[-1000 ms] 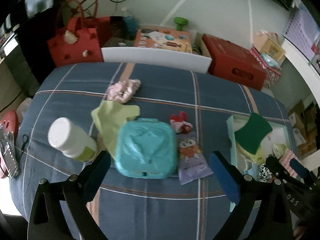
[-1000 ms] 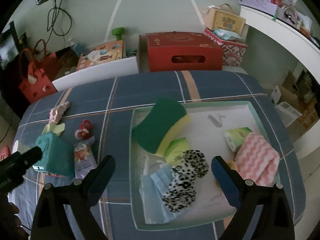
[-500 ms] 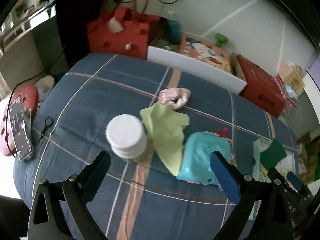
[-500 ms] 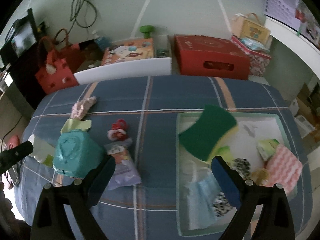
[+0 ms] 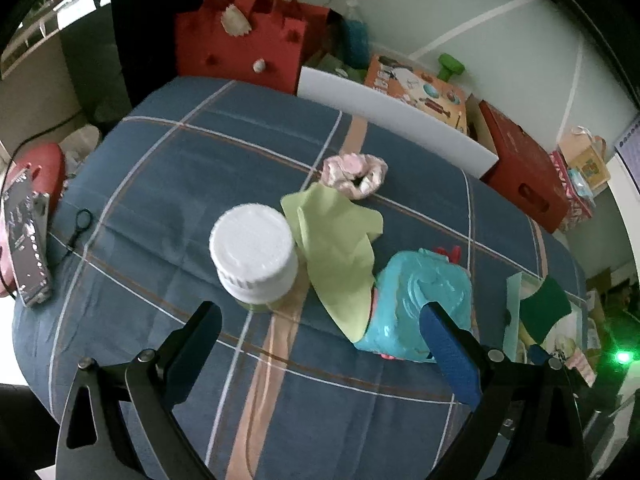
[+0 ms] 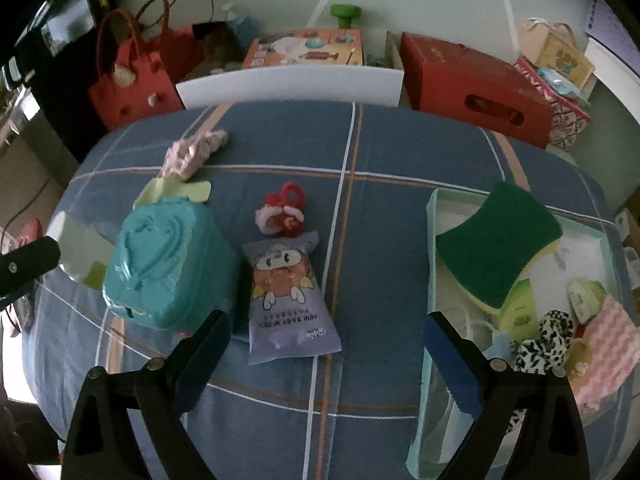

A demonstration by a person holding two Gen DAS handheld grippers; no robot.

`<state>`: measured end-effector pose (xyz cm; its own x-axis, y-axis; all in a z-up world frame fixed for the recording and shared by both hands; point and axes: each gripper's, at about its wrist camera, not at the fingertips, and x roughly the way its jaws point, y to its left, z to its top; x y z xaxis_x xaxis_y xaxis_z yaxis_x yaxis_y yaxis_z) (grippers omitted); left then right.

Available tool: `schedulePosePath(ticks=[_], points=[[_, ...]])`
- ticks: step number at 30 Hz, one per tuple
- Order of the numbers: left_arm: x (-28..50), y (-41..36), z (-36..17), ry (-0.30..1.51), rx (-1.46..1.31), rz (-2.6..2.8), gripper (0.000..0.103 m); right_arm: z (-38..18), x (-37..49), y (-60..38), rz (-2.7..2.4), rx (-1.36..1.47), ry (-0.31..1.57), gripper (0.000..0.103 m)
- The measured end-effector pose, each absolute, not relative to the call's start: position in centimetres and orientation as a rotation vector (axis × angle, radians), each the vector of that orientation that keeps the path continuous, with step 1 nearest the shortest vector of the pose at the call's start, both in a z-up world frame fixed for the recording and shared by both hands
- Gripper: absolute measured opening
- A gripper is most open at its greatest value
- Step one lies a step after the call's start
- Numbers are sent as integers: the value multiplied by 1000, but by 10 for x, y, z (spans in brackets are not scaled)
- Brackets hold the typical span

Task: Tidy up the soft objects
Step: 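Withdraw both grippers from tray back over the table, then move right gripper to purple baby wipes pack and grasp it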

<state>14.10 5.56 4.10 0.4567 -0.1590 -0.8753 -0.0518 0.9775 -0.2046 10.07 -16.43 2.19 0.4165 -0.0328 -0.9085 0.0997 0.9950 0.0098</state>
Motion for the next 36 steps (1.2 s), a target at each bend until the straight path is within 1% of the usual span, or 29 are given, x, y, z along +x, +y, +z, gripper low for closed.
schedulePosePath(ticks=[6,18,30,32,33,34,36], points=[[144,59,35,1116,-242,-55,99,3,107,-162,-60,58,1203,98],[146,63,33,1125,-252,-39,99,-19,124,-158,-45,6,1231,98],[148,62,29,1135,-242,-34,99,-32,130,-148,-41,-63,1204,97],[148,61,29,1134,-240,-34,99,-33,128,-149,-33,-48,1197,92],[148,62,29,1135,-241,-33,99,-33,128,-151,-31,-39,1196,86],[148,61,29,1135,-240,-32,99,-33,128,-153,-34,-31,1192,82],[148,62,28,1136,-240,-32,99,-33,129,-158,-40,-29,1184,82]])
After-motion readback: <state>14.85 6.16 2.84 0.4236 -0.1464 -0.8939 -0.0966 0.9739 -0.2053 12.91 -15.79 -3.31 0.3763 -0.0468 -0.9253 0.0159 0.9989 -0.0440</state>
